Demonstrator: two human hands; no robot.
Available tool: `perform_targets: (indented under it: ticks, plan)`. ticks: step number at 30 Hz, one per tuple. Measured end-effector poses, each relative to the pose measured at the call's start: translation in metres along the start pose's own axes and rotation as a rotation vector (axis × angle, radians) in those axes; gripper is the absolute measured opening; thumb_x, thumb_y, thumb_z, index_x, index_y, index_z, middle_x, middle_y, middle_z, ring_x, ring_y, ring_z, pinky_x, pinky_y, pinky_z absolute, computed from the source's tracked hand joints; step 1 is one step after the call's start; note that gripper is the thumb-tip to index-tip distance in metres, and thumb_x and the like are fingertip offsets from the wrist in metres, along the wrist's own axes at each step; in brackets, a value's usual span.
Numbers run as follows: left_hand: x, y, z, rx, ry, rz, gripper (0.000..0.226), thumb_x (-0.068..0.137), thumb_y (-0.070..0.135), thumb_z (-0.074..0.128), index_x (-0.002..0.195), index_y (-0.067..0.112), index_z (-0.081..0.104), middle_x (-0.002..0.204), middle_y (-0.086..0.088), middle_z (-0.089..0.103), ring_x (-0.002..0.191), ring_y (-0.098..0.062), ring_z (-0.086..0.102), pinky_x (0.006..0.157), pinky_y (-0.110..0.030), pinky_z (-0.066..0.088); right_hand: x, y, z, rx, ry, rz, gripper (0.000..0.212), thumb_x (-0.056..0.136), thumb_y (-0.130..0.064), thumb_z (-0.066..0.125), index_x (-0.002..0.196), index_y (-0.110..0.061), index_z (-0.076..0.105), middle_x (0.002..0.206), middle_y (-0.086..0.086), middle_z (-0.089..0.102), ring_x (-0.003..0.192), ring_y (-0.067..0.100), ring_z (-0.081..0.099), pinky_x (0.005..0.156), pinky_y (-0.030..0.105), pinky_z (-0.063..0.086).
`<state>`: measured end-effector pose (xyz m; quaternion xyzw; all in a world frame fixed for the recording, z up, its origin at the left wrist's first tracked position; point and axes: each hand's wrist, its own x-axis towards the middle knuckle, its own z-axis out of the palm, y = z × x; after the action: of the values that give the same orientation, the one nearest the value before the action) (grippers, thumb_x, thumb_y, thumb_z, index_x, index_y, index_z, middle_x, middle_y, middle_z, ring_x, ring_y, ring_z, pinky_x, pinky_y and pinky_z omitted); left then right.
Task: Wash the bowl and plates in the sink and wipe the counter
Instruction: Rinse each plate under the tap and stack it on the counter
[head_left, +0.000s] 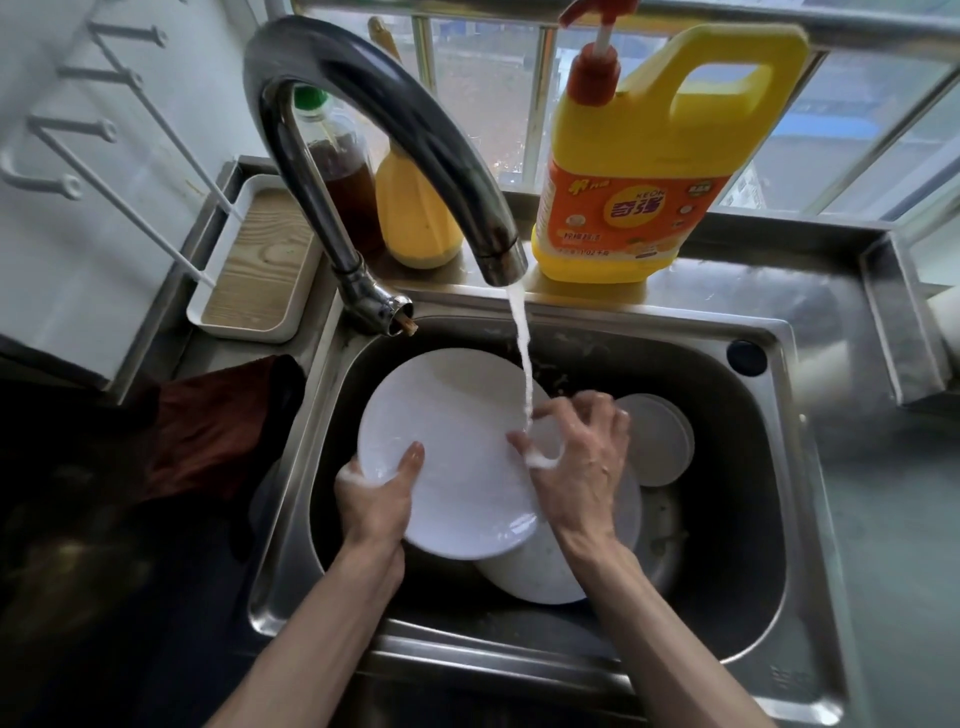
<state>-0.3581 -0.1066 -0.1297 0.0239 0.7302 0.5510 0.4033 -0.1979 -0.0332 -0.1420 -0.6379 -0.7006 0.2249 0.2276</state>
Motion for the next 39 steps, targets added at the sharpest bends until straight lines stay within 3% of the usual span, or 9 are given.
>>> perform_targets:
  ticks: [3,7,11,16,20,23,28,33,39]
  plan:
    - [-0.001,0.001,0.001,-0.019,-0.025,-0.015,0.018,0.084,0.009,0.083,0.094,0.017,0.069,0.095,-0.011,0.076,0.084,-0.026,0.075,0.077,-0.039,0.061,0.007,-0.021,0.000,0.195,-0.137,0.038,0.018,0.085,-0.035,0.084,0.090,-0.020,0.076,0.085,-0.006,0.066,0.075,0.009,0.059,0.064,0.025,0.048]
    - [-0.003,0.002,0.005,-0.003,-0.050,-0.024,0.017,0.086,0.009,0.081,0.091,0.018,0.068,0.093,-0.010,0.075,0.083,-0.025,0.074,0.075,-0.038,0.062,0.018,-0.034,-0.005,0.442,-0.234,0.241,0.013,0.100,-0.017,0.067,0.093,-0.017,0.078,0.076,0.001,0.073,0.065,0.014,0.070,0.062,0.030,0.058]
    - [0.002,0.005,0.007,0.029,-0.055,-0.011,0.021,0.091,0.024,0.078,0.104,0.010,0.069,0.099,-0.013,0.077,0.089,-0.027,0.075,0.070,-0.034,0.062,0.024,-0.014,-0.009,0.280,-0.206,0.085,0.025,0.093,-0.001,0.066,0.112,-0.014,0.077,0.106,0.004,0.073,0.100,0.018,0.063,0.087,0.036,0.057]
    - [0.001,0.011,0.012,0.062,-0.113,-0.018,0.030,0.101,0.042,0.058,0.104,0.013,0.065,0.096,-0.009,0.076,0.084,-0.022,0.075,0.068,-0.033,0.062,0.022,0.013,0.002,-0.171,-0.204,-0.333,0.050,0.103,-0.024,0.058,0.152,-0.019,0.050,0.162,0.006,0.041,0.156,0.027,0.022,0.128,0.051,0.016]
    - [-0.005,0.008,0.019,0.109,-0.185,0.010,0.054,0.096,0.067,0.052,0.091,0.016,0.069,0.086,-0.007,0.078,0.080,-0.021,0.077,0.075,-0.043,0.063,0.009,0.000,0.015,-0.266,-0.363,-0.420,0.064,0.111,-0.048,0.015,0.166,-0.022,-0.004,0.173,0.002,-0.013,0.158,0.018,-0.020,0.129,0.048,-0.008]
    - [-0.005,0.003,0.024,0.158,-0.201,0.025,0.077,0.079,0.090,0.048,0.090,0.018,0.075,0.093,-0.011,0.078,0.096,-0.031,0.075,0.088,-0.048,0.058,-0.001,-0.019,0.019,-0.246,-0.419,-0.514,0.066,0.111,-0.047,0.013,0.165,-0.017,-0.010,0.170,0.003,-0.025,0.156,0.018,-0.027,0.129,0.049,-0.009]
    - [0.002,0.012,0.022,0.034,-0.214,-0.007,0.048,0.097,0.058,0.049,0.110,0.017,0.071,0.100,-0.003,0.080,0.095,-0.016,0.077,0.083,-0.034,0.060,-0.023,-0.008,0.016,-0.319,-0.591,-0.789,0.062,0.113,-0.044,0.016,0.165,-0.023,-0.011,0.172,-0.001,-0.021,0.157,0.019,-0.024,0.128,0.049,-0.008]
    - [0.004,0.004,0.011,0.080,-0.148,0.032,0.036,0.104,0.046,0.049,0.095,0.018,0.068,0.084,-0.002,0.078,0.068,-0.011,0.075,0.055,-0.024,0.057,-0.021,0.034,-0.006,-0.293,-0.670,-0.488,0.062,0.110,-0.058,0.013,0.158,-0.045,-0.024,0.166,-0.016,-0.033,0.152,0.009,-0.033,0.128,0.047,-0.011]
    - [-0.005,-0.004,0.019,0.155,-0.224,0.007,0.049,0.096,0.058,0.052,0.092,0.013,0.069,0.082,-0.009,0.076,0.075,-0.026,0.072,0.068,-0.037,0.056,0.009,0.011,0.017,-0.243,-0.449,-0.297,0.077,0.108,-0.058,0.022,0.164,-0.022,-0.016,0.164,-0.009,-0.033,0.149,0.008,-0.038,0.125,0.037,-0.021]
